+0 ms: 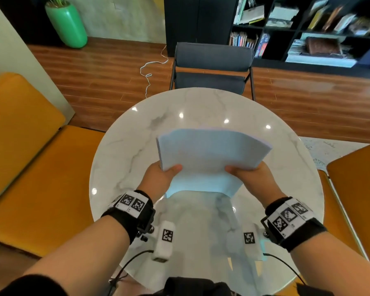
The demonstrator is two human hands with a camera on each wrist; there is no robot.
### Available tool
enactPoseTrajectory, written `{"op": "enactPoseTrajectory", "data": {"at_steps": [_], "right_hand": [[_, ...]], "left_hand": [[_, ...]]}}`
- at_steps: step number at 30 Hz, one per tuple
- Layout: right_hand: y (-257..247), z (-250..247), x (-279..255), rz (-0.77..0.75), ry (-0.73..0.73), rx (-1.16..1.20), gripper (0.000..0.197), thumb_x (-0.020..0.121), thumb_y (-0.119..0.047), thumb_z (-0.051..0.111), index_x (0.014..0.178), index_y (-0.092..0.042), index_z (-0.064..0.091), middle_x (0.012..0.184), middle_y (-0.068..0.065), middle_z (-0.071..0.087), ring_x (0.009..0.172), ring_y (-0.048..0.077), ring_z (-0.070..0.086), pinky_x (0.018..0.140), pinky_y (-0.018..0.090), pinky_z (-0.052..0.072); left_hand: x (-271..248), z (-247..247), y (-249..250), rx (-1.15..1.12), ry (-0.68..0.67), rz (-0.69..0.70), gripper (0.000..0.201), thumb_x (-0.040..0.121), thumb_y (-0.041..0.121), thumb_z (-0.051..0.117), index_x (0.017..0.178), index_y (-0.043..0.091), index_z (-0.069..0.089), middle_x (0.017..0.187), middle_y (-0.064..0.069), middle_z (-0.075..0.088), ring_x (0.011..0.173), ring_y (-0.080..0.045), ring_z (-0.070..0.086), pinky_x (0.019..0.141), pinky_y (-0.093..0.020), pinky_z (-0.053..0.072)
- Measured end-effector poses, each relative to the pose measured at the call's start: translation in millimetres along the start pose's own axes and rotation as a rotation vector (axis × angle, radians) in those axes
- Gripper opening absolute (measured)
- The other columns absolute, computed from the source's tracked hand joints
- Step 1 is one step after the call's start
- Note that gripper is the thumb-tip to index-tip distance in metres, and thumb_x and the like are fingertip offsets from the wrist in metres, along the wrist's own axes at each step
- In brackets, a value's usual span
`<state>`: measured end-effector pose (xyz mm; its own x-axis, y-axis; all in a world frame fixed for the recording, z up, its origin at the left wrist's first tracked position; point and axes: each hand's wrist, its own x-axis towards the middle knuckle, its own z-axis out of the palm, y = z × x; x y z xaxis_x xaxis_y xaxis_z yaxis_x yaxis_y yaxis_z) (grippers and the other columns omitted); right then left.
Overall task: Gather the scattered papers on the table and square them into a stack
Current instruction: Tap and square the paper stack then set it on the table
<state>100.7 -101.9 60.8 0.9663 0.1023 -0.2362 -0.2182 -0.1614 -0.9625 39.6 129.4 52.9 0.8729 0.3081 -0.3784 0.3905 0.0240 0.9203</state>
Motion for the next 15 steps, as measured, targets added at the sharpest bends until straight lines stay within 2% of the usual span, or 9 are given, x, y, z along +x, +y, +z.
{"op": "enactPoseTrajectory", "data": {"at_steps": [1, 3, 5, 7, 9, 12, 14, 15], "right_hand": [[-4, -2, 0, -0.004, -0.01, -0.016, 0.017, 0.074, -0.002, 0.078, 0.085, -0.013, 0.072, 0.085, -0.002, 0.073, 0.08, 0.016, 0.07, 0.07, 0.024, 0.054], [-17, -11, 1, -0.071, -0.002, -0.02, 0.02, 0.075, -0.001, 0.076, 0.094, -0.005, 0.072, 0.08, -0.007, 0.075, 0.076, 0.008, 0.071, 0.068, 0.019, 0.054], [-39, -21, 0, -0.211, 0.022, -0.052, 0.02, 0.076, -0.001, 0.075, 0.09, -0.014, 0.071, 0.076, -0.009, 0.074, 0.073, 0.001, 0.068, 0.069, 0.019, 0.053], [-68, -33, -2, -0.361, 0.034, -0.198, 0.021, 0.078, -0.004, 0.074, 0.082, -0.023, 0.065, 0.078, -0.008, 0.067, 0.069, -0.005, 0.061, 0.07, 0.013, 0.05], [-96, -42, -6, -0.405, -0.012, -0.35, 0.02, 0.078, -0.008, 0.075, 0.081, -0.025, 0.065, 0.08, -0.006, 0.066, 0.068, -0.002, 0.061, 0.071, 0.013, 0.049], [-121, -38, -16, -0.358, -0.221, -0.67, 0.022, 0.074, -0.016, 0.079, 0.09, -0.029, 0.07, 0.086, -0.011, 0.072, 0.078, -0.001, 0.065, 0.075, 0.013, 0.05], [-121, -27, -22, -0.376, -0.303, -0.689, 0.02, 0.078, -0.015, 0.076, 0.09, -0.031, 0.073, 0.085, -0.017, 0.072, 0.077, -0.008, 0.063, 0.069, 0.004, 0.046], [-118, -21, -24, -0.389, -0.288, -0.645, 0.019, 0.079, -0.014, 0.075, 0.087, -0.03, 0.073, 0.081, -0.019, 0.072, 0.072, -0.012, 0.062, 0.064, 0.002, 0.044]], "left_hand": [[1, 0, 1, -0.009, 0.019, 0.012, 0.007, 0.088, 0.019, 0.065, 0.095, 0.021, 0.066, 0.091, 0.007, 0.069, 0.095, -0.023, 0.066, 0.074, -0.023, 0.051], [1, -2, 9, 0.013, 0.046, 0.062, 0.008, 0.088, 0.02, 0.065, 0.086, 0.027, 0.067, 0.091, 0.006, 0.071, 0.097, -0.025, 0.067, 0.083, -0.032, 0.054], [-1, -8, 20, 0.137, 0.065, 0.144, 0.007, 0.088, 0.02, 0.065, 0.086, 0.026, 0.068, 0.094, -0.001, 0.072, 0.096, -0.026, 0.066, 0.09, -0.035, 0.052], [-4, -16, 32, 0.268, 0.058, 0.261, 0.009, 0.09, 0.018, 0.062, 0.095, 0.02, 0.069, 0.091, -0.001, 0.07, 0.089, -0.022, 0.064, 0.083, -0.025, 0.049], [-6, -22, 47, 0.447, 0.038, 0.376, 0.011, 0.091, 0.015, 0.059, 0.094, 0.017, 0.07, 0.084, -0.001, 0.069, 0.079, -0.019, 0.062, 0.073, -0.019, 0.046], [-10, -22, 66, 0.81, -0.047, 0.569, 0.025, 0.092, 0.008, 0.051, 0.102, 0.02, 0.071, 0.092, -0.003, 0.072, 0.086, -0.022, 0.065, 0.077, -0.031, 0.049], [-17, -16, 76, 0.919, -0.102, 0.62, 0.028, 0.091, 0.007, 0.051, 0.102, 0.023, 0.071, 0.09, -0.003, 0.071, 0.083, -0.023, 0.062, 0.073, -0.032, 0.048], [-21, -13, 82, 0.934, -0.115, 0.615, 0.024, 0.092, 0.011, 0.052, 0.1, 0.024, 0.071, 0.089, -0.001, 0.071, 0.081, -0.02, 0.06, 0.071, -0.03, 0.047]]}}
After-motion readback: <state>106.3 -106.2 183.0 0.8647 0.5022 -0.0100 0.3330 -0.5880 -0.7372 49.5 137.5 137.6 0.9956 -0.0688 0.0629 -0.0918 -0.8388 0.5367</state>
